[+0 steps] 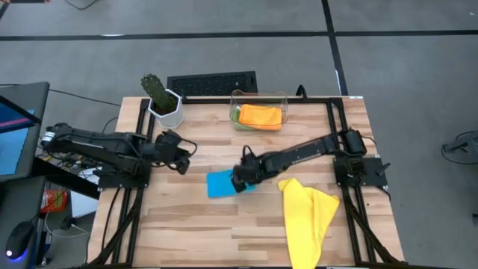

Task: Fold microfiber towels
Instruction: Put the blue towel into the transparent bin

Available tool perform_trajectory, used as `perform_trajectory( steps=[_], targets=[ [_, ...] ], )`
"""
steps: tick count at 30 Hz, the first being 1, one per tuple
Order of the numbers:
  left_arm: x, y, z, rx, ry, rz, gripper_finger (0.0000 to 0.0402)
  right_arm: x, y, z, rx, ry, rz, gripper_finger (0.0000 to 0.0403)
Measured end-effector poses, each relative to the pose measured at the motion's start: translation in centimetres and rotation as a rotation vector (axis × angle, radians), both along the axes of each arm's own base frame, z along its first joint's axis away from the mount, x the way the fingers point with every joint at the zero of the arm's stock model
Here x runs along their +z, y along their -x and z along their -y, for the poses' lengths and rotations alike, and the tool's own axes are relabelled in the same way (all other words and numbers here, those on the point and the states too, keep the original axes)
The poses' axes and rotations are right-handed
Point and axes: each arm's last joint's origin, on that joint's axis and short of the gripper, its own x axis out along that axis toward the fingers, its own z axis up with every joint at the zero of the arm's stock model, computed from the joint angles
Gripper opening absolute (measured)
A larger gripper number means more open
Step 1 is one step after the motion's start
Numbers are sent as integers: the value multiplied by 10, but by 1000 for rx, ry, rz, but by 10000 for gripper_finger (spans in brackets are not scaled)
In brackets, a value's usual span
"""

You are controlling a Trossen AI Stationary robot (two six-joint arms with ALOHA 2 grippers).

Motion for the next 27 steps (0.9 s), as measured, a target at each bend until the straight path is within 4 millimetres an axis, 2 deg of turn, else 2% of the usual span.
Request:
perform_trajectory(
  steps=[4, 6, 11, 20, 23, 27],
  targets=[
    [10, 14, -2, 14, -13, 60, 76, 6, -5, 26, 7, 21, -9, 14],
    [12, 17, -3, 8, -20, 77, 76, 5, -5, 36, -4, 24, -20, 26],
    [14, 19, -3, 10, -41, 83, 76, 3, 0, 51, -24, 30, -78, 107],
    [10, 13, -3, 21, -65, 52, 76, -16, 14, 71, -69, 30, -164, 251],
    [9, 11, -3, 33, -67, 48, 76, -24, 16, 78, -99, 13, -150, 276],
    [8, 11, -3, 44, -77, 48, 76, -33, 9, 83, -104, -85, -74, 284]
  ],
)
